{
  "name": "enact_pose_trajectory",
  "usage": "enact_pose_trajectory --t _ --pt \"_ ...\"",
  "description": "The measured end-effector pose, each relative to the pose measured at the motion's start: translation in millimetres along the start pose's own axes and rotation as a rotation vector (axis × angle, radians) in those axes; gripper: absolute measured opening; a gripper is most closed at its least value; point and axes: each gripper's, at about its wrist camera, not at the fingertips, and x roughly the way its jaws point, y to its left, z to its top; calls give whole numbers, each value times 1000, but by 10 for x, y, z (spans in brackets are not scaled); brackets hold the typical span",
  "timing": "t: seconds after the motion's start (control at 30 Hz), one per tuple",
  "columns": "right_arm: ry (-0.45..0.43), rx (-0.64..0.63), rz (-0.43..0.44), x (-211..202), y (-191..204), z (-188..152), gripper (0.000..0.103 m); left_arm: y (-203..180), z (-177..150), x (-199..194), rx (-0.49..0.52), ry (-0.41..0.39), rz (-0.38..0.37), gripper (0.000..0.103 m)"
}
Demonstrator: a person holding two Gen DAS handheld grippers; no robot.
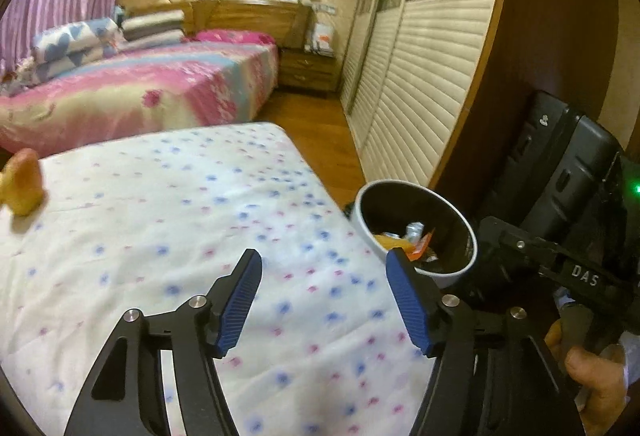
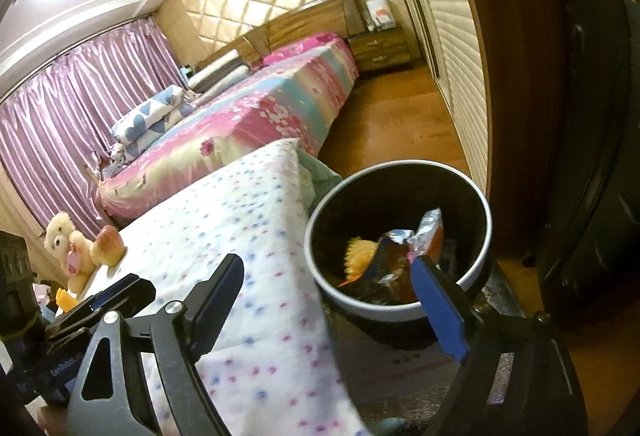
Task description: Collect trash
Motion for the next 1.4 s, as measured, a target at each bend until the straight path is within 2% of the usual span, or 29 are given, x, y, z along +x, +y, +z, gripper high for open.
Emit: enact_pose_trajectory --t 0.27,0.33,0.4,0.5,0.6,0.83,1.1,1.4 --pt "-78 -97 11 -273 428 -126 93 62 -295 -686 -2 -157 92 72" --pt "-117 -124 19 -413 548 -96 93 68 -354 -893 -1 -206 115 78" --pt "-168 -157 24 -579 682 -94 101 59 -459 -1089 -1 -255 161 101" --pt "-233 -195 34 -715 826 -173 103 3 -655 -1252 21 -313 227 102" --pt "-257 -229 0 -687 936 -311 103 -48 -803 -1262 55 -321 282 103" --pt "-230 -226 -9 -499 926 -500 103 -70 -985 -1288 37 -327 328 103" --pt "-234 -250 1 -518 999 -579 103 -73 -909 -1224 14 -316 371 103" --pt "-235 -255 4 -540 1029 -579 103 -14 -874 -1201 9 -295 368 103"
